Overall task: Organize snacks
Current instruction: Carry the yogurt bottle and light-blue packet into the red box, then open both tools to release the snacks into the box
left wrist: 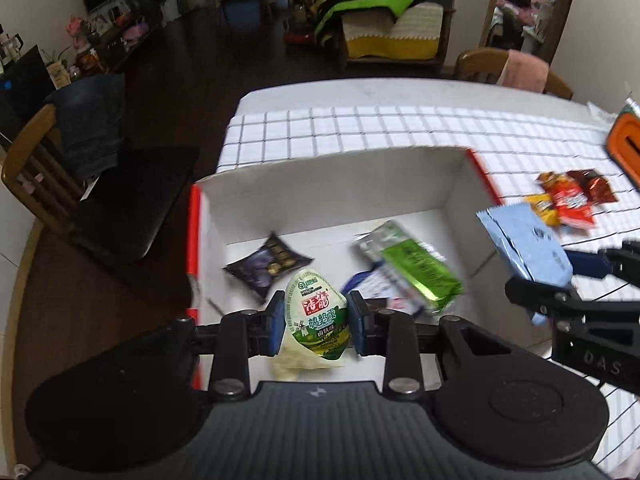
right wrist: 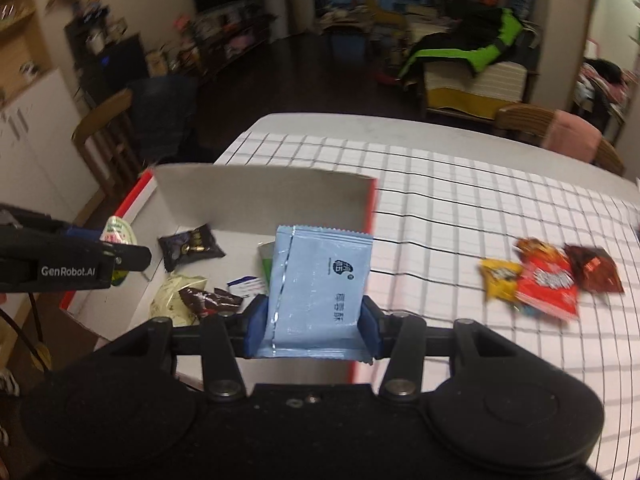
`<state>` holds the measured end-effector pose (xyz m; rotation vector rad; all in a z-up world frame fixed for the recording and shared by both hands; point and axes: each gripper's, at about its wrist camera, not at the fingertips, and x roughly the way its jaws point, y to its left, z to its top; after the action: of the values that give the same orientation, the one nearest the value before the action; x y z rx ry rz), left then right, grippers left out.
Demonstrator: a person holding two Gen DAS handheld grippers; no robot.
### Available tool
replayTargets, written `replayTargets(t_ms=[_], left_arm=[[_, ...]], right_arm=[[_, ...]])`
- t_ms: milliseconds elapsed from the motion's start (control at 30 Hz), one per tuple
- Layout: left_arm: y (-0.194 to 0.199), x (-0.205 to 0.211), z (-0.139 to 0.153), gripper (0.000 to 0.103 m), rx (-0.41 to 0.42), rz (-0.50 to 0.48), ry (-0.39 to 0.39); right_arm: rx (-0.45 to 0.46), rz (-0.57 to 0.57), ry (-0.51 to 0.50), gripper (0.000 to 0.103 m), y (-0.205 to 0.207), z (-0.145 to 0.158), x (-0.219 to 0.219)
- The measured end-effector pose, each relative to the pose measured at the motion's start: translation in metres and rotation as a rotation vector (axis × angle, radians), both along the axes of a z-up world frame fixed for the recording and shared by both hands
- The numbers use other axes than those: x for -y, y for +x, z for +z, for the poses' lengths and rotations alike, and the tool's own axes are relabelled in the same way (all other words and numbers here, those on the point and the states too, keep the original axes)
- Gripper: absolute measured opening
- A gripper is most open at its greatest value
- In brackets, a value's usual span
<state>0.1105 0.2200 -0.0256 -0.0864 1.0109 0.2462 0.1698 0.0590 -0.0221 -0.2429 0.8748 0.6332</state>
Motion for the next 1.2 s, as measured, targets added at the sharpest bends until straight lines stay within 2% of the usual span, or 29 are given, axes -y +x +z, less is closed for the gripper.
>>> replayTargets(t_ms=[267,500,767,1167,1200], left_arm=[[0.016,-0.012,-0.027,0.032,-0.074,-0.064,0.041],[0.029,-0.01,-0.048,0.032,-0.132,-0.114,0.05],[0.04,-0.007,-0.057,0.032,-0.175,-0.126,0.063],[0.039,-0.005,-0.059,0.034,-0.183,-0.128,0.071],[0.039,-0.006,-0.058,0.036,-0.18,-0.121,0.066]], right_arm=[[-0.038,0.111,-0.061,0.047,0.023,-0.031,-0.051],[-0.068,0.179,-0.119,0.047,0.034,-0.055,-0.077],[-0.097,0.173,-0.17,0.047,0.041,-0.074,-0.08],[-0.148,0.149,-0.126,0.049,0.041,-0.069,-0.073],[-0.151,0.145,-0.121,0.05,0.04,-0.068,-0.071]])
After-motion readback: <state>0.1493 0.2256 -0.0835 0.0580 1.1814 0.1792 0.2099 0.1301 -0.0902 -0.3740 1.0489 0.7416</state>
